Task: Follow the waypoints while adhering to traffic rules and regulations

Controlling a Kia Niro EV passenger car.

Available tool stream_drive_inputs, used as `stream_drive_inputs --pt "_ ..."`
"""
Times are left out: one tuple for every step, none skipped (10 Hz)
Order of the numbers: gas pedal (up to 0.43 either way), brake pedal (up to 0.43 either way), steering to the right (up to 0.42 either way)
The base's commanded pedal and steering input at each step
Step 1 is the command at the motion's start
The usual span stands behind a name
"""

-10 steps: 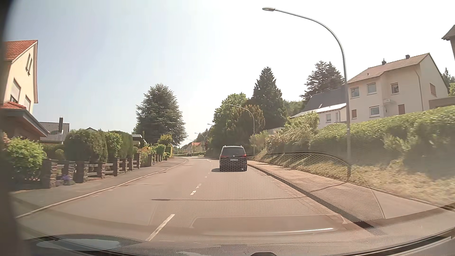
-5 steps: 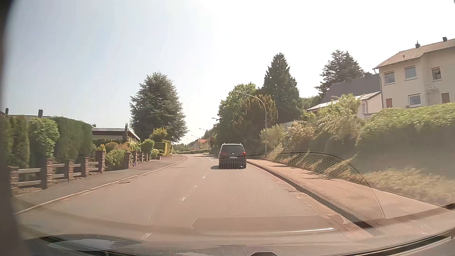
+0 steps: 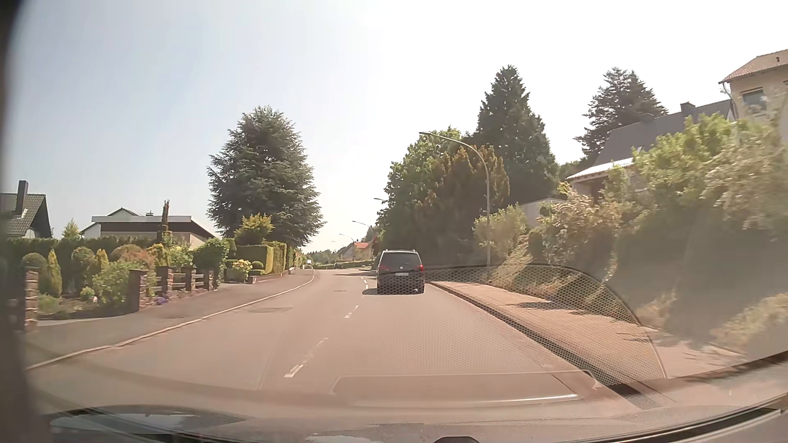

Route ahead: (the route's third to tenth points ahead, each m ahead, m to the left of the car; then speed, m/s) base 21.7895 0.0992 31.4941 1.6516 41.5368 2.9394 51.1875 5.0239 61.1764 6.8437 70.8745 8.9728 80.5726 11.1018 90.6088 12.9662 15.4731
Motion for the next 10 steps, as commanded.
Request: stream_drive_inputs --pt "0.248 0.000 -0.019" --pt "0.248 0.000 -0.019" --pt "0.248 0.000 -0.019" --pt "0.248 0.000 -0.019" --pt "0.248 0.000 -0.020" --pt "0.260 0.000 -0.019" --pt "0.260 0.000 -0.020" --pt "0.260 0.000 -0.020" --pt "0.268 0.000 -0.020" --pt "0.268 0.000 -0.020"
